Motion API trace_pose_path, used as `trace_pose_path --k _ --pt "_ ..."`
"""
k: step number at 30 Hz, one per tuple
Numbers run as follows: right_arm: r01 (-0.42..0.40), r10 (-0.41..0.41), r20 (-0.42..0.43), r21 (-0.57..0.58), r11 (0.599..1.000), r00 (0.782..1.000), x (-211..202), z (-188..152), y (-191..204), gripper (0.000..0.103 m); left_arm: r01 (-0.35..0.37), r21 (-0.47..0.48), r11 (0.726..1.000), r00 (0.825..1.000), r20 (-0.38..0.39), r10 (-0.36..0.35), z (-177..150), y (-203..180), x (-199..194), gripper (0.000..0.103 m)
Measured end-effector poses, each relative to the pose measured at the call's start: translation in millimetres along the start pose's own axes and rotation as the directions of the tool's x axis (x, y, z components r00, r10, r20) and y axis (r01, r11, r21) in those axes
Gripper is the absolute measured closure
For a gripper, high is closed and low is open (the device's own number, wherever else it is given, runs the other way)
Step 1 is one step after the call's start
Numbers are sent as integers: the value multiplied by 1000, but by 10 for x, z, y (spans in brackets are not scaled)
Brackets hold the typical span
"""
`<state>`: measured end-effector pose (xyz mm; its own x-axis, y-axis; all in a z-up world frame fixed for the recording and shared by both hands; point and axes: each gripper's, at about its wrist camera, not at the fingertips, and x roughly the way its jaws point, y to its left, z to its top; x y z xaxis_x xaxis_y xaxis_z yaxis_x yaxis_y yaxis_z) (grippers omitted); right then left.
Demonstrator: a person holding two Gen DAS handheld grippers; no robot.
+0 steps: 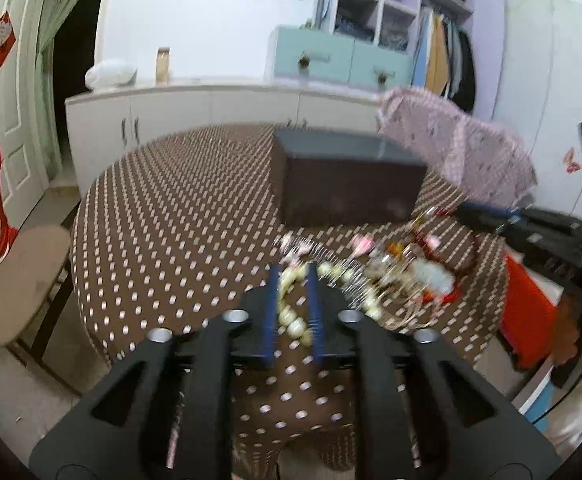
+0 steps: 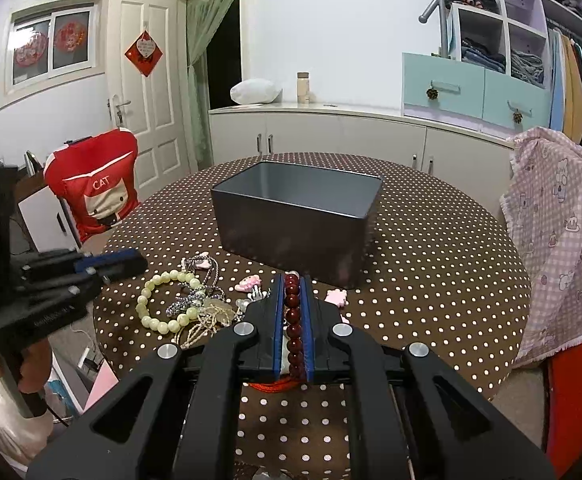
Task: Organize jewelry
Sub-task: 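Lift both bracelets and carry them over the grey metal box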
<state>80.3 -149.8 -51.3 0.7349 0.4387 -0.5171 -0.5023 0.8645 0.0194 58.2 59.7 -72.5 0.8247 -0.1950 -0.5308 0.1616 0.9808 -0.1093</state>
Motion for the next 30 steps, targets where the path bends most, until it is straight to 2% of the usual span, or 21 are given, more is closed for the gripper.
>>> trace_pose_path --k 2,5,6,7,8,9,11,12,13,16,19,24,30 --pt "-5 5 -10 1 1000 1000 9 -14 -2 96 -4 -4 1000 1000 -23 4 -31 43 66 34" --pt "-5 5 -22 1 1000 1000 29 -24 -3 96 -13 5 1000 998 -60 14 -58 66 125 35" --pt "-3 3 -25 2 1000 1000 39 -24 0 96 -35 17 999 996 -86 36 -58 72 170 40" --pt "-4 4 -26 3 1000 1000 39 -26 -1 96 -69 39 997 995 -71 72 -60 46 176 48" --pt "-4 4 -27 4 1000 1000 38 -29 -6 96 -91 60 994 993 -69 95 -65 19 186 70" --pt "-3 3 -25 6 1000 1000 32 -29 -9 96 -102 79 992 992 -67 107 -66 5 194 85" --pt "11 -11 -16 9 1000 1000 14 -23 -13 96 -128 125 984 989 -58 136 -65 -19 207 94" --pt "15 -15 -14 7 1000 1000 5 -18 -12 96 -170 164 972 984 -29 177 -79 -49 197 93" --pt "19 -19 -10 1 1000 1000 -8 -16 -9 96 -184 172 968 982 -2 187 -85 -65 177 93" --pt "25 -25 -4 2 1000 1000 -32 19 -18 96 -153 152 976 988 42 149 -22 -13 84 94" --pt "28 -28 11 6 1000 1000 -63 85 -36 96 -149 141 979 987 78 139 113 1 0 94" --pt "47 -46 63 -9 999 997 -208 250 -25 96 -153 167 974 979 157 127 321 -121 -180 93" --pt "72 -69 102 -22 997 992 -316 436 -22 96 -155 160 975 971 206 120 490 -184 -273 93"
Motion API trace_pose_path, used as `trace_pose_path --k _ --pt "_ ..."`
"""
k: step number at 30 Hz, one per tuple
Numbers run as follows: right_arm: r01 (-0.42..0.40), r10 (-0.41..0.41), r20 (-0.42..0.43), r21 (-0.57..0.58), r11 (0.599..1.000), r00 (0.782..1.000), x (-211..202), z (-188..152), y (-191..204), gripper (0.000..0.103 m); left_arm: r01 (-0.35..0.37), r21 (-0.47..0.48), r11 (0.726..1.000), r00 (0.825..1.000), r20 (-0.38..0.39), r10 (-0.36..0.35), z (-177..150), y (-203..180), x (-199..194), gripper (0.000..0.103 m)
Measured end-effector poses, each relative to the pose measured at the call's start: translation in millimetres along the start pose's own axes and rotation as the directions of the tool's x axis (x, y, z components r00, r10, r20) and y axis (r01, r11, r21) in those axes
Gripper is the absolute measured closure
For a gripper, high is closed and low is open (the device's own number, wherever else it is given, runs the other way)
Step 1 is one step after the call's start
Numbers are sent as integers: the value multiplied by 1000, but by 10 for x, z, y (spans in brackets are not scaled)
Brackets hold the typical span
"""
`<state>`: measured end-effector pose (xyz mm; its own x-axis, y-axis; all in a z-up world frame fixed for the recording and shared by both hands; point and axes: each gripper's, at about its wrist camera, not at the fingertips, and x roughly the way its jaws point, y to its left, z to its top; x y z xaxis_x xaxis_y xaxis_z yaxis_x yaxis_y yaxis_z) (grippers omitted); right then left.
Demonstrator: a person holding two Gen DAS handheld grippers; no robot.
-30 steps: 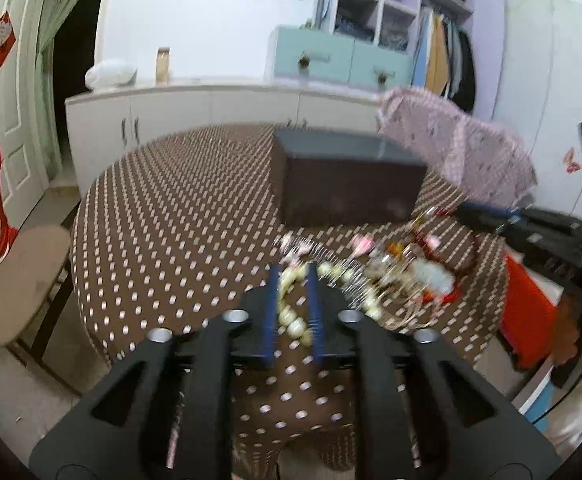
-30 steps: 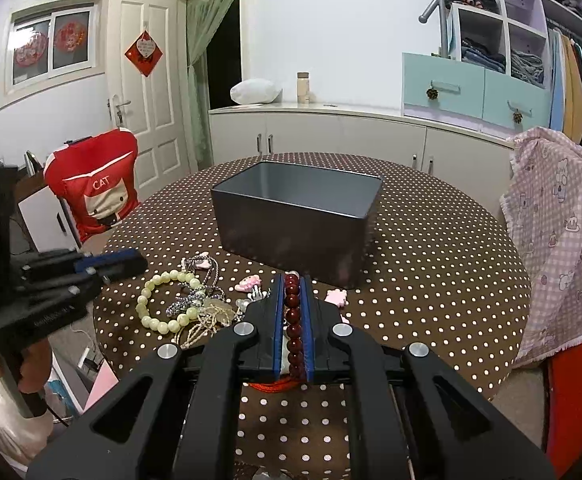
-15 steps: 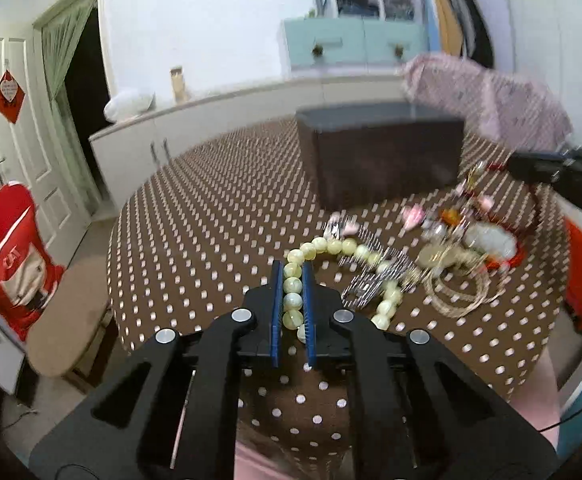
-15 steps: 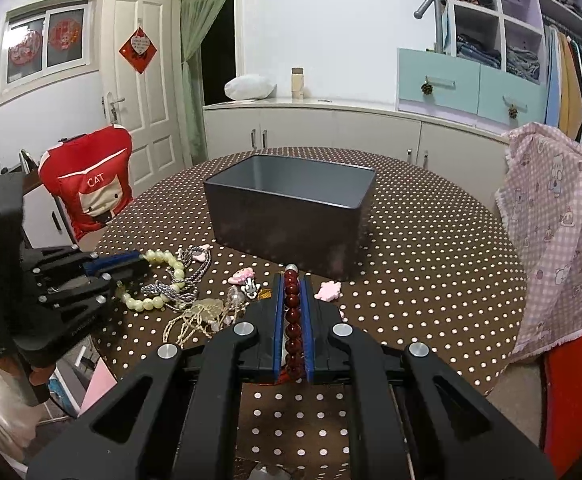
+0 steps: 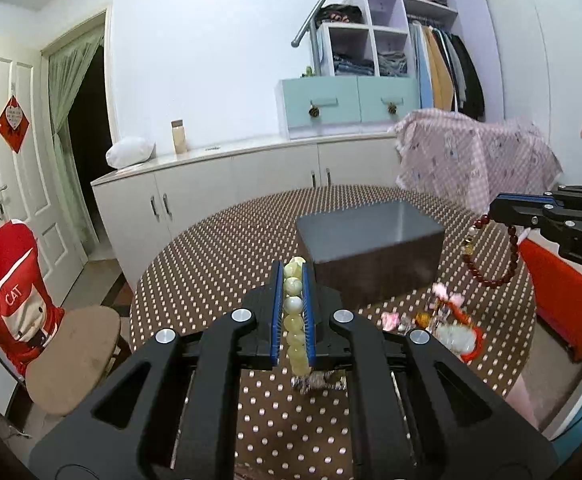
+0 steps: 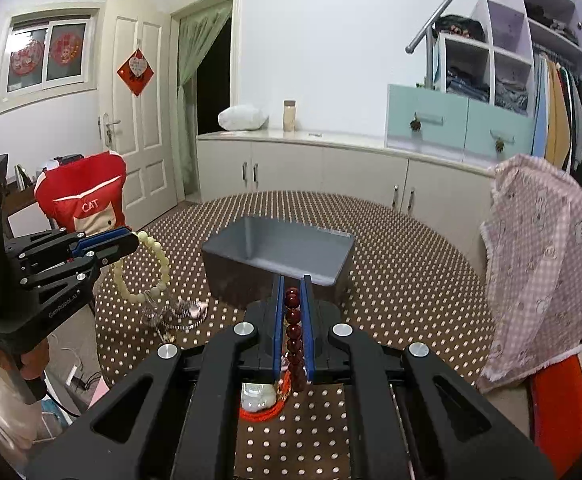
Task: Organize jewelry
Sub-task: 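Lift both bracelets and carry them over the grey metal box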
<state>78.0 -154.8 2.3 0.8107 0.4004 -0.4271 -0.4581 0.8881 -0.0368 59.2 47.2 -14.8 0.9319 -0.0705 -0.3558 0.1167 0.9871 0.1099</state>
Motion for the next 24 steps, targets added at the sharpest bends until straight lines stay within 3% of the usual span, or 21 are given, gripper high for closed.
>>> trace_pose_path --k 13,24 --pt "9 -9 25 -4 1000 1000 101 488 -73 96 49 -48 998 997 64 -46 502 -40 55 93" --pt "-28 30 -86 34 999 996 662 611 -187 96 36 -110 993 994 -95 -47 603 -85 807 93"
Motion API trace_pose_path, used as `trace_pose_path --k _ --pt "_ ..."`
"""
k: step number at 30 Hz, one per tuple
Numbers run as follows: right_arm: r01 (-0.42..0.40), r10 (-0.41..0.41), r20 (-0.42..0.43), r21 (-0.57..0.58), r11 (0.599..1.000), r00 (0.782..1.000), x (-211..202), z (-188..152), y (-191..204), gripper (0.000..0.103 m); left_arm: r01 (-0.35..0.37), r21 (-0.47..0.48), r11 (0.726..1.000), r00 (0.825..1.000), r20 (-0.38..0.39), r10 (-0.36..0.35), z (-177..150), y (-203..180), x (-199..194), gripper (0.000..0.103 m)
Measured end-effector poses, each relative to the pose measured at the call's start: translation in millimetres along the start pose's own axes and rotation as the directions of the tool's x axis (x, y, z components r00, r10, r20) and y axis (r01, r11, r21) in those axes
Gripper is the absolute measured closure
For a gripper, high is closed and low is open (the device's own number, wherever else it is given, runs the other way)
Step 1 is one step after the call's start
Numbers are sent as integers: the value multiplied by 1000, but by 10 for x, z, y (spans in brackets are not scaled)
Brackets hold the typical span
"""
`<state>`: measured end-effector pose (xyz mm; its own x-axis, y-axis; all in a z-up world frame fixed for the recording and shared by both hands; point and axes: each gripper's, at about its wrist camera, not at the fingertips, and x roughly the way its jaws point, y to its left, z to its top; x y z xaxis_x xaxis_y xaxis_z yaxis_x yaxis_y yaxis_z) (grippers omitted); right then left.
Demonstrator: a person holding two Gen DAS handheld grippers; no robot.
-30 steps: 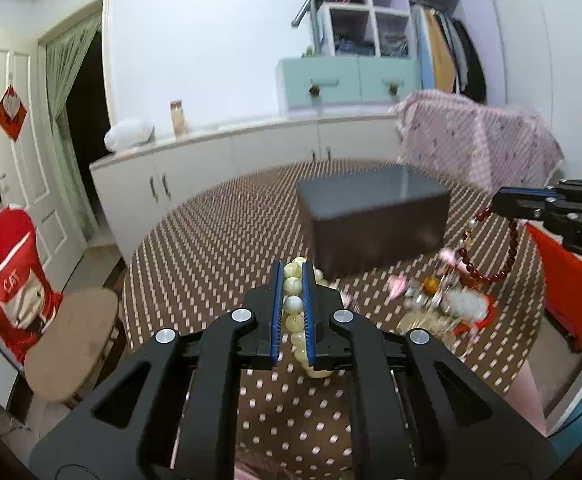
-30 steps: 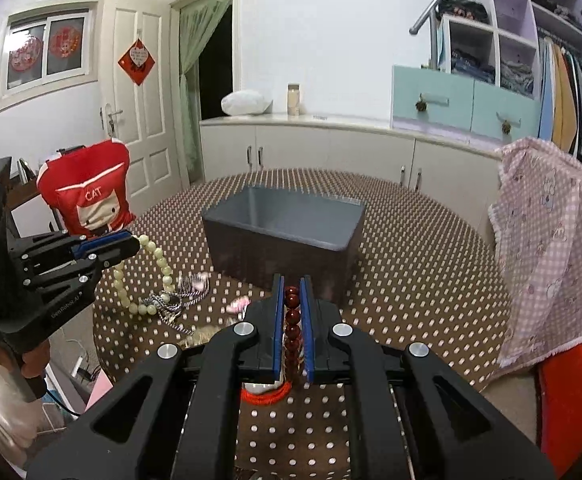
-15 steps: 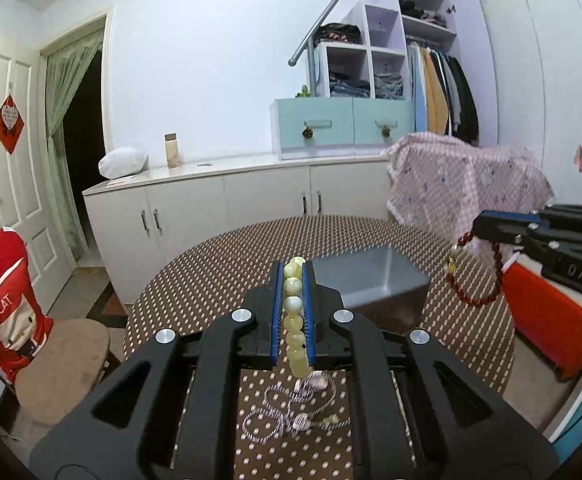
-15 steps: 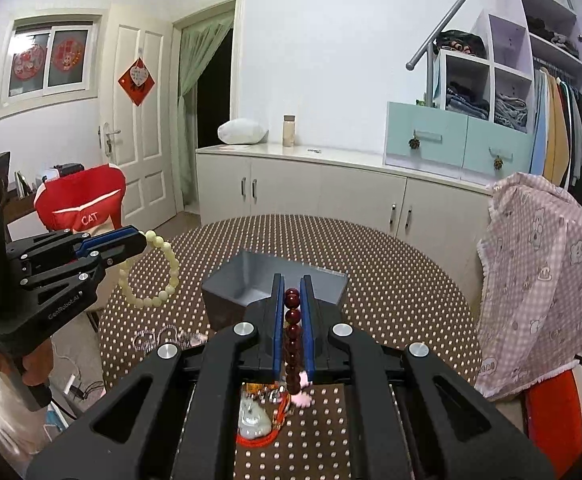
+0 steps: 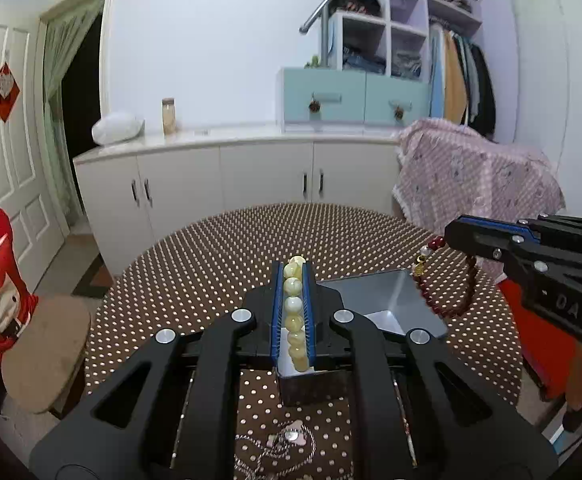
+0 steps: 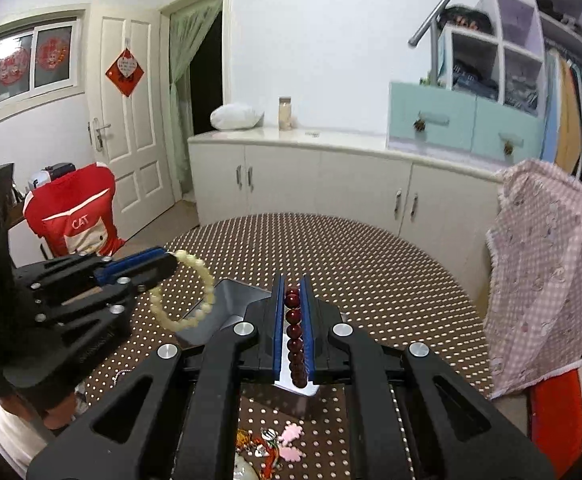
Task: Organize jewelry
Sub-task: 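Lift both bracelets and carry them over the grey metal box, then open both tools to drop the bracelets into the box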
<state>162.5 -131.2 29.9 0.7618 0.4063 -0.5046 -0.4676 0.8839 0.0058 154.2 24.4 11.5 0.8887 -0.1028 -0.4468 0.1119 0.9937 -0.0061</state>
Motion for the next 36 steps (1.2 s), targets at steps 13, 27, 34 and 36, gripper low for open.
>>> trace_pose_path --k 13,27,34,36 --pt "46 -46 -50 -5 999 998 77 -168 -102 36 11 21 1000 998 -60 -10 -87 91 133 26" --pt "59 -58 -62 12 998 996 -23 -262 -112 30 -17 14 1000 996 -89 18 -131 161 42 25" --pt "64 -63 -66 11 998 996 -89 -347 -90 27 -9 18 1000 992 -124 12 -254 190 -1 25" --pt "64 -63 -63 10 998 996 -103 -360 -83 26 -14 23 1000 991 -130 17 -305 199 -23 25"
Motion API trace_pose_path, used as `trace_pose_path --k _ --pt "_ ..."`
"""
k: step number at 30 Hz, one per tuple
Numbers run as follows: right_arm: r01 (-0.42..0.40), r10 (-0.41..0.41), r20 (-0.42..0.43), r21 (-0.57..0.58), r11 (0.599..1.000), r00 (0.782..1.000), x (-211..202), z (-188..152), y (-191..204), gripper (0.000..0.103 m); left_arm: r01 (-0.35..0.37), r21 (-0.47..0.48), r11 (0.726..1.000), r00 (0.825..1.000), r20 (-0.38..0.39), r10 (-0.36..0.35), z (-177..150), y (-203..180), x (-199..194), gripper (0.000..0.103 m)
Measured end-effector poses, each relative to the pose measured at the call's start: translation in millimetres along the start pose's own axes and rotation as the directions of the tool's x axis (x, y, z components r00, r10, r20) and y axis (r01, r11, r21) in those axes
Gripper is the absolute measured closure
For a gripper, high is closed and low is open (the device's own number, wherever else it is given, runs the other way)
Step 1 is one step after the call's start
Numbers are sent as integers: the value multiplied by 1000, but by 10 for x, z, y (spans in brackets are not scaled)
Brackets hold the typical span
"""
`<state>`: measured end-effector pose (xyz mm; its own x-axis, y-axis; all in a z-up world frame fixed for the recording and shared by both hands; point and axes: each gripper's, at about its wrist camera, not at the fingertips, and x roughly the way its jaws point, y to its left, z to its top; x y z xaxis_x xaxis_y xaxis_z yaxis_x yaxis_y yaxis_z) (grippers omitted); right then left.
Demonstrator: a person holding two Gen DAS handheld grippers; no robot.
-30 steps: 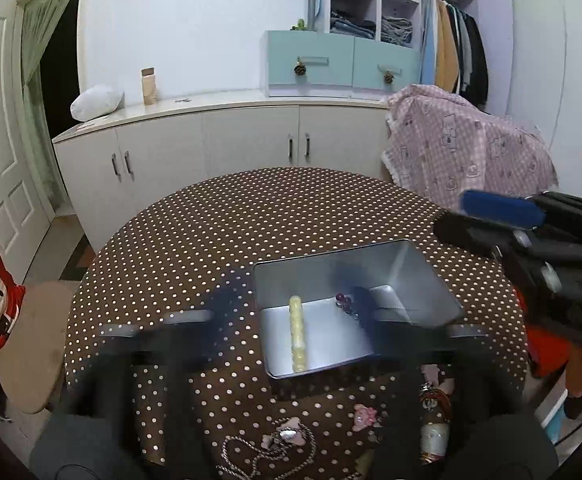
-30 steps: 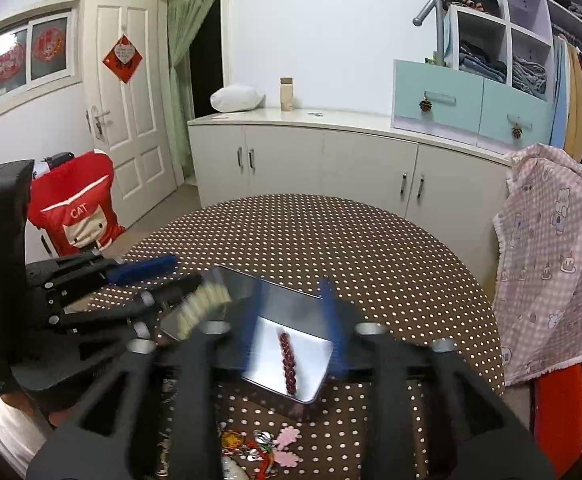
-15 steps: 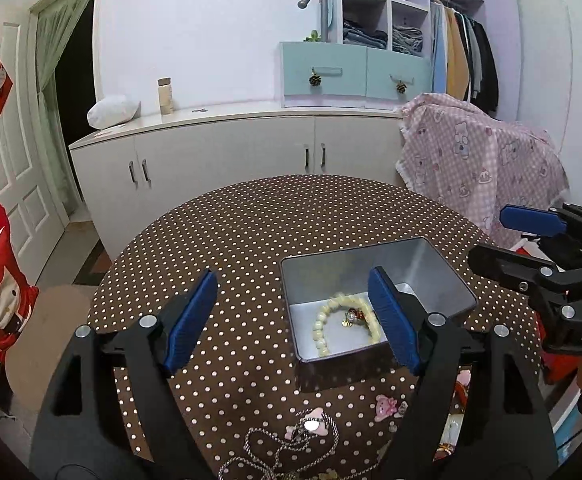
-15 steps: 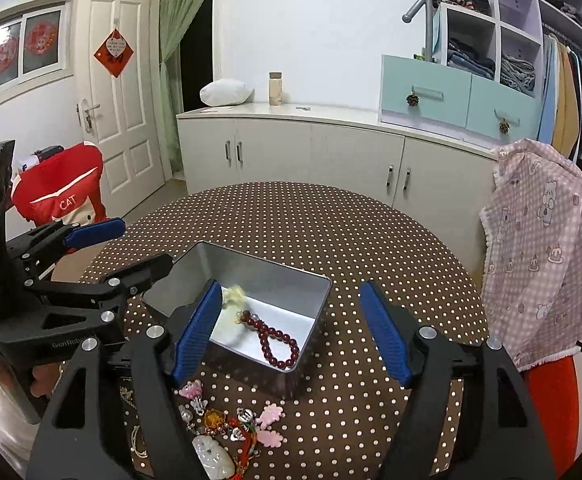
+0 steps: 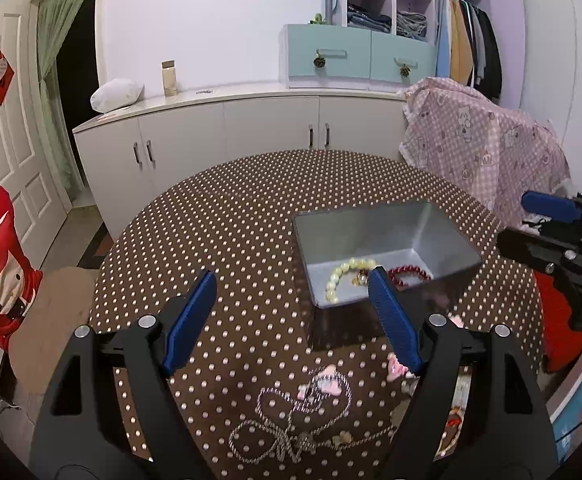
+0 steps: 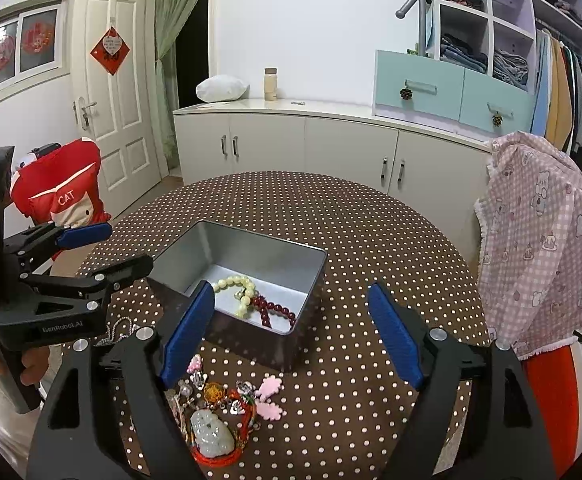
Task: Organize jewelry
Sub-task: 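Open both tools to drop the bracelets into the box, then grasp the silver chain necklace with the left tool while the right tool grasps a small charm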
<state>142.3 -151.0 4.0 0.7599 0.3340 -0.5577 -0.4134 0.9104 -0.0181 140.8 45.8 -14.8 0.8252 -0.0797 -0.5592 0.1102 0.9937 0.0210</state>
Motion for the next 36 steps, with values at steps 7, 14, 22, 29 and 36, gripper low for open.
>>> trace_pose_path --k 7,14,22,29,36 --pt "0 0 -5 -13 1000 1000 -71 -166 66 20 -16 3 1000 1000 -25 16 -155 18 -71 25" --pt "-13 14 -31 6 1000 999 -96 -432 87 18 -58 6 998 997 -49 58 -354 71 -101 25" --pt "-33 34 -71 10 999 997 -77 -673 149 18 -49 -24 998 991 -123 46 -606 170 -29 25" --pt "-11 13 -75 28 1000 997 -65 -915 218 18 22 -7 1000 990 -139 -22 -826 168 9 25" --pt "-19 20 -49 15 1000 999 -122 -1008 356 18 22 28 999 997 -71 -20 -945 138 -89 46"
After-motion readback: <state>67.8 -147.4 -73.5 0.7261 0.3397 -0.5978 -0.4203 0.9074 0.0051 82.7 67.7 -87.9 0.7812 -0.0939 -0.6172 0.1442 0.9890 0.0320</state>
